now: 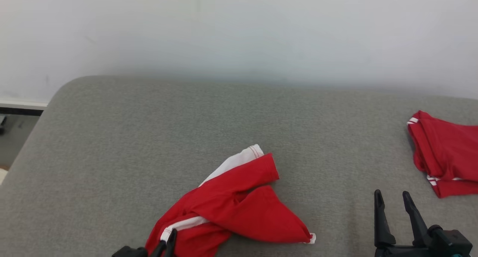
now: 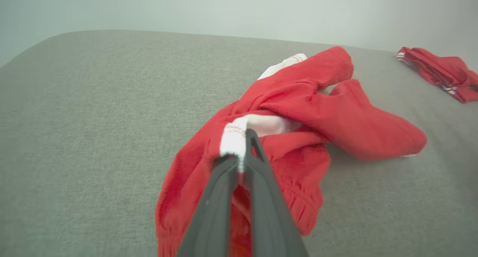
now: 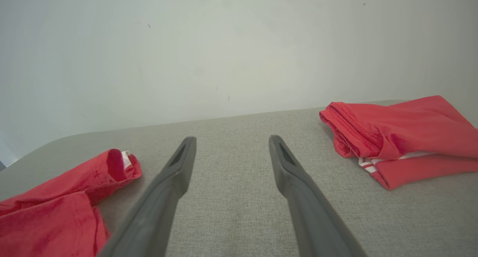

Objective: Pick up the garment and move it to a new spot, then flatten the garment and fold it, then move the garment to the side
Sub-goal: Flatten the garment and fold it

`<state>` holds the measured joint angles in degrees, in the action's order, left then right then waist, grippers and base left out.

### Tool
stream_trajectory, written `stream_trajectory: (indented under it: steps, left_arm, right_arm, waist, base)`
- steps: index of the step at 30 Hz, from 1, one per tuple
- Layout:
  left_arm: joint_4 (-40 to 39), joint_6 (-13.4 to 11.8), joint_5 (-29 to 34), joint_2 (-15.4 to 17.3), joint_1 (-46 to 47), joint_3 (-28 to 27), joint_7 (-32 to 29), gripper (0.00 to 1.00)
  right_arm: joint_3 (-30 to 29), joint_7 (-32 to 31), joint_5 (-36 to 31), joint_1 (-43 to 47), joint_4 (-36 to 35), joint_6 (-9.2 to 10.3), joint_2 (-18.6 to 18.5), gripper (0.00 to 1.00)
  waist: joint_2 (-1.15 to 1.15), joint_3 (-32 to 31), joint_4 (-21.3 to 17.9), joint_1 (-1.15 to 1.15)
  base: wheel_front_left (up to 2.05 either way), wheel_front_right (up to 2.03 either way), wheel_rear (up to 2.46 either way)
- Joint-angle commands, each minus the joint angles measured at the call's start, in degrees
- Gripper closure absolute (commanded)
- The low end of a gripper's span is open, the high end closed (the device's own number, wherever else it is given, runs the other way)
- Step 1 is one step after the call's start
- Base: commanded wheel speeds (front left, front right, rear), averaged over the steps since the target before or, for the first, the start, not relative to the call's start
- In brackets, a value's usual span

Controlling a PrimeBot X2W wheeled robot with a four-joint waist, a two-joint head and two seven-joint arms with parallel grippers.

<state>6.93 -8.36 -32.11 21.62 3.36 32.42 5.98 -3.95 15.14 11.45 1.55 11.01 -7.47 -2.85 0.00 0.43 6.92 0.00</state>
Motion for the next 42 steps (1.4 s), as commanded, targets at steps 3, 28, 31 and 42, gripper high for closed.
stream_trajectory:
  steps: [3,28,31,42]
  left_arm:
    - [-3.9,-1.1,-1.3,0.9,-3.5,0.1,-1.9,1.0]
    - [-7.6,-2.6,-3.8,-0.3,-7.6,0.8,-1.3,0.0]
    - [-8.7,-3.5,-2.7,1.6,-7.5,-0.6,-0.5,0.0]
    - [-4.3,-3.7,3.7,5.6,-2.9,-1.2,4.2,0.0]
  right_arm:
    - [0.0,0.0,0.1,0.9,0.4,-0.02,0.0,0.0]
    - [5.6,0.0,1.7,-5.6,9.9,-0.02,-1.3,0.0]
    - [7.1,0.0,2.4,-7.1,12.8,-0.02,-1.6,0.0]
    - [14.6,-6.8,8.9,-18.7,28.2,-0.02,-2.8,0.0]
  waist:
    - [0.0,-0.6,2.7,0.0]
    - [0.0,-2.6,10.0,0.0]
    - [0.0,-2.9,10.5,0.0]
    - [0.0,-3.5,13.5,0.0]
  base:
    - [0.0,0.0,0.0]
    - [0.0,0.0,0.0]
    - [0.0,0.0,0.0]
    - [0.0,0.0,0.0]
